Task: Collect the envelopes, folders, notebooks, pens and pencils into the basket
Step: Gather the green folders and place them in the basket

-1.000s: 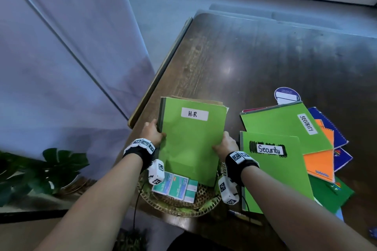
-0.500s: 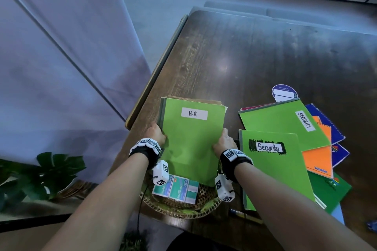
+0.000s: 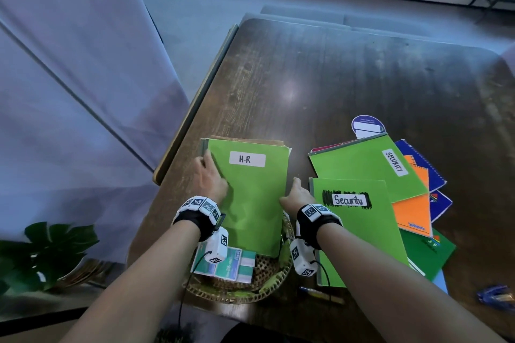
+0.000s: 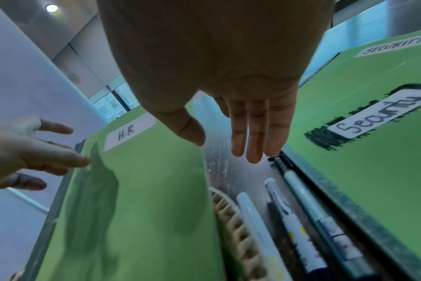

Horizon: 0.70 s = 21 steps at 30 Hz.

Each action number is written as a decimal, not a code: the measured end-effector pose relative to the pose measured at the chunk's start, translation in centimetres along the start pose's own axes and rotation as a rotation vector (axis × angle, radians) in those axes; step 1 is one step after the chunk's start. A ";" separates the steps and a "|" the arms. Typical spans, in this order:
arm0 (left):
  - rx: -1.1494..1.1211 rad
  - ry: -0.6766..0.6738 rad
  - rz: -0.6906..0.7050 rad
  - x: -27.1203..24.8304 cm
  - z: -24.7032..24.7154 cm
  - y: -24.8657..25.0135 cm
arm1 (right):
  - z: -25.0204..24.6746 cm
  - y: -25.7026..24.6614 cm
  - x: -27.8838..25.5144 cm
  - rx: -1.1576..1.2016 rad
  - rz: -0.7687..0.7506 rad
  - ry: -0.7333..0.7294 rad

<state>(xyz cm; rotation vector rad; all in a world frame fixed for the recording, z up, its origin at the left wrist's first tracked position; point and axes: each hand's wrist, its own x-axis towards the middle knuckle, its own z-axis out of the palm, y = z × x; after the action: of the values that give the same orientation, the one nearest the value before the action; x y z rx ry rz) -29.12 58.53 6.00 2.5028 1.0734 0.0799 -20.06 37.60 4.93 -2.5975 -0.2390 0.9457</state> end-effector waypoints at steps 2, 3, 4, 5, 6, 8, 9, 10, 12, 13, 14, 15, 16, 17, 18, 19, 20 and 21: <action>-0.058 0.021 0.102 -0.3 0.4 2.4 | -1.2 1.4 0.0 0.030 0.015 0.023; -0.091 -0.002 0.149 -0.4 0.7 3.8 | -1.9 2.3 0.0 0.036 0.022 0.033; -0.120 -0.041 0.195 -0.6 1.2 5.2 | -2.6 3.2 0.0 0.042 0.027 0.042; -0.145 -0.090 0.245 -0.7 1.9 6.7 | -3.4 4.5 0.1 0.057 0.032 0.053; -0.167 -0.139 0.294 -0.9 2.6 8.0 | -4.2 5.5 0.2 0.077 0.040 0.055; -0.220 -0.233 0.377 -1.3 3.9 10.5 | -5.7 7.7 0.4 0.100 0.072 0.057; -0.240 -0.280 0.399 -1.7 4.6 11.9 | -6.6 9.0 0.6 0.104 0.089 0.061; -0.253 -0.335 0.404 -2.3 5.3 13.1 | -7.4 10.1 0.7 0.103 0.106 0.066; -0.265 -0.454 0.378 -3.5 6.9 15.6 | -9.0 12.9 1.0 0.095 0.142 0.088; -0.262 -0.501 0.360 -4.1 8.0 16.6 | -9.7 14.5 1.2 0.083 0.160 0.098; -0.258 -0.539 0.335 -4.5 9.1 17.4 | -10.2 16.0 1.4 0.066 0.182 0.109; -0.247 -0.578 0.302 -4.9 10.3 18.1 | -10.5 17.6 1.6 0.060 0.210 0.118; -0.222 -0.611 0.267 -5.3 11.4 18.8 | -10.8 19.1 1.7 0.058 0.241 0.122; -0.178 -0.630 0.232 -5.6 12.6 19.3 | -11.0 20.7 1.9 0.056 0.268 0.125; -0.124 -0.643 0.195 -6.0 13.5 19.6 | -11.0 22.0 1.9 0.051 0.289 0.124; -0.075 -0.653 0.151 -6.3 14.4 19.9 | -11.1 23.2 2.1 0.053 0.307 0.117; -0.031 -0.656 0.105 -6.6 15.2 20.2 | -11.0 24.3 2.2 0.060 0.316 0.102; 0.006 -0.656 0.053 -6.8 15.8 20.3 | -10.9 25.2 2.4 0.067 0.315 0.088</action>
<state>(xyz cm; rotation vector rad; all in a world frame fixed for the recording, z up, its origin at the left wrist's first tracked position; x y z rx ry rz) -16.75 35.69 0.29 2.2914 0.7230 -0.6788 -10.30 12.02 1.36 -2.6528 0.2285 0.9177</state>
